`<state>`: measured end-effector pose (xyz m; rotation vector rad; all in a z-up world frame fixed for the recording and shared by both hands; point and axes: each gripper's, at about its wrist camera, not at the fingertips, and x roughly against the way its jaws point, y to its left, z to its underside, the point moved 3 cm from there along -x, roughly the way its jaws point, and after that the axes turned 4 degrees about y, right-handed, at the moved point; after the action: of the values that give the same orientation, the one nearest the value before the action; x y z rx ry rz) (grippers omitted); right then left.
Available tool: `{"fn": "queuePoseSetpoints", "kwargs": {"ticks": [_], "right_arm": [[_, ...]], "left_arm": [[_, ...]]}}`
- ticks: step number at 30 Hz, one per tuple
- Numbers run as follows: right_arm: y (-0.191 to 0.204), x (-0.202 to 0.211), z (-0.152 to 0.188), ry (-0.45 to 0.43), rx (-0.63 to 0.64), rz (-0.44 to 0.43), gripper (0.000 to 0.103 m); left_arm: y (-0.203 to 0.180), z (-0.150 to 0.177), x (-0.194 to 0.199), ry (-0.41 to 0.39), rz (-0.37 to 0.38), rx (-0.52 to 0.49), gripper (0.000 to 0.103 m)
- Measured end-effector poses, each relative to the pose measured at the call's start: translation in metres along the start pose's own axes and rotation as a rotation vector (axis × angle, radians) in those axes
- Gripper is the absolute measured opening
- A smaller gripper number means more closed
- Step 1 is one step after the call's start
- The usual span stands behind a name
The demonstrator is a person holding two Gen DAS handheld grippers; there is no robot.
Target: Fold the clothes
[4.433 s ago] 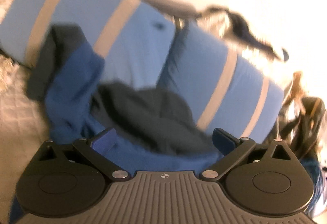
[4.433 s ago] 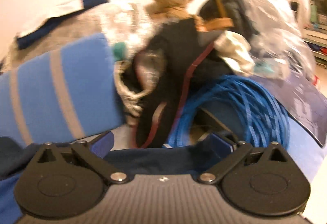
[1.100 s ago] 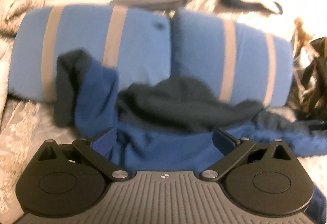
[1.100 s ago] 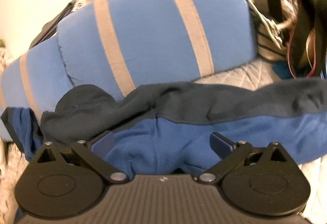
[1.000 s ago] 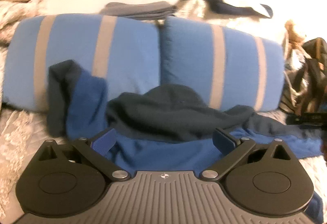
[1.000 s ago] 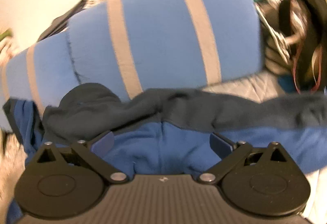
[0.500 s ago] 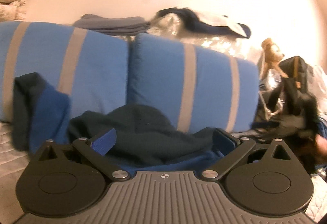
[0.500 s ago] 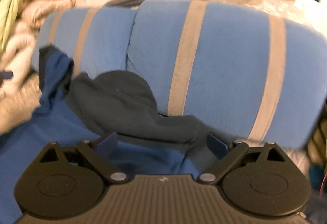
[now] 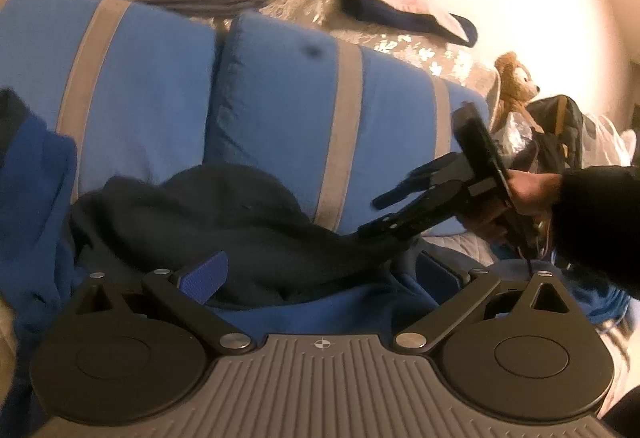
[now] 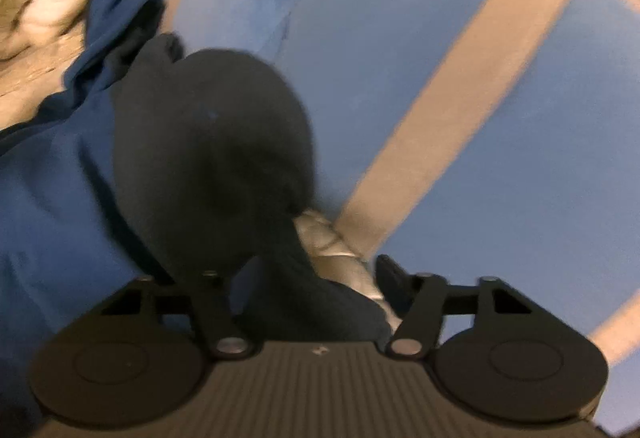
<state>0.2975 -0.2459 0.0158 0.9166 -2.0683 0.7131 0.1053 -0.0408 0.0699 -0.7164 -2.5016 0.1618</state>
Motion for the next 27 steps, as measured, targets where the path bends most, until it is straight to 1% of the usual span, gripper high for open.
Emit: {"fn": "queuePoseSetpoints", "kwargs": {"ticks": [1,2,5,9,11,13,16,17,19,22,23,24,26,27], "right_arm": [[-0.004,-0.007,-0.002,0.022,0.000,-0.042,0.061],[-0.008,-0.014,-0.005,0.044,0.000,-0.085,0.060],[-0.019,-0.030,-0.011,0.075,-0.037,-0.186,0.062],[-0.032,-0.049,-0.015,0.091,-0.130,-0.289,0.066],[-0.038,-0.054,-0.017,0.076,-0.181,-0.317,0.067],[-0.048,-0.051,-0.017,0.024,-0.282,-0.378,0.071],[-0.056,-0.052,-0.017,-0.040,-0.408,-0.494,0.080],[-0.059,-0.052,-0.017,-0.061,-0.449,-0.533,0.082],[-0.055,-0.063,-0.014,-0.043,-0.487,-0.578,0.082],[-0.044,-0.083,-0.011,0.005,-0.507,-0.589,0.082],[-0.040,-0.089,-0.010,0.016,-0.511,-0.588,0.080],[-0.033,-0.084,-0.013,-0.026,-0.482,-0.559,0.072],[-0.020,-0.074,-0.021,-0.110,-0.424,-0.501,0.036],[-0.014,-0.068,-0.024,-0.152,-0.394,-0.471,0.031]], "left_arm": [[0.003,0.000,-0.001,0.007,0.003,0.024,0.103],[0.005,0.001,-0.002,0.015,0.007,0.051,0.103],[0.010,0.002,-0.007,0.043,0.030,0.102,0.103],[0.013,0.003,-0.012,0.059,0.016,0.110,0.103],[0.014,0.004,-0.014,0.066,0.013,0.120,0.103],[0.015,0.005,-0.015,0.071,0.011,0.125,0.103],[0.014,0.005,-0.017,0.075,0.008,0.127,0.103],[0.014,0.006,-0.017,0.077,0.008,0.124,0.103],[0.012,0.006,-0.018,0.082,0.011,0.117,0.103],[0.012,0.007,-0.019,0.086,0.008,0.111,0.103],[0.012,0.008,-0.020,0.087,0.010,0.112,0.103],[0.012,0.008,-0.021,0.087,0.011,0.114,0.103],[0.012,0.008,-0.022,0.089,0.010,0.116,0.103],[0.011,0.008,-0.022,0.090,0.010,0.116,0.103]]}}
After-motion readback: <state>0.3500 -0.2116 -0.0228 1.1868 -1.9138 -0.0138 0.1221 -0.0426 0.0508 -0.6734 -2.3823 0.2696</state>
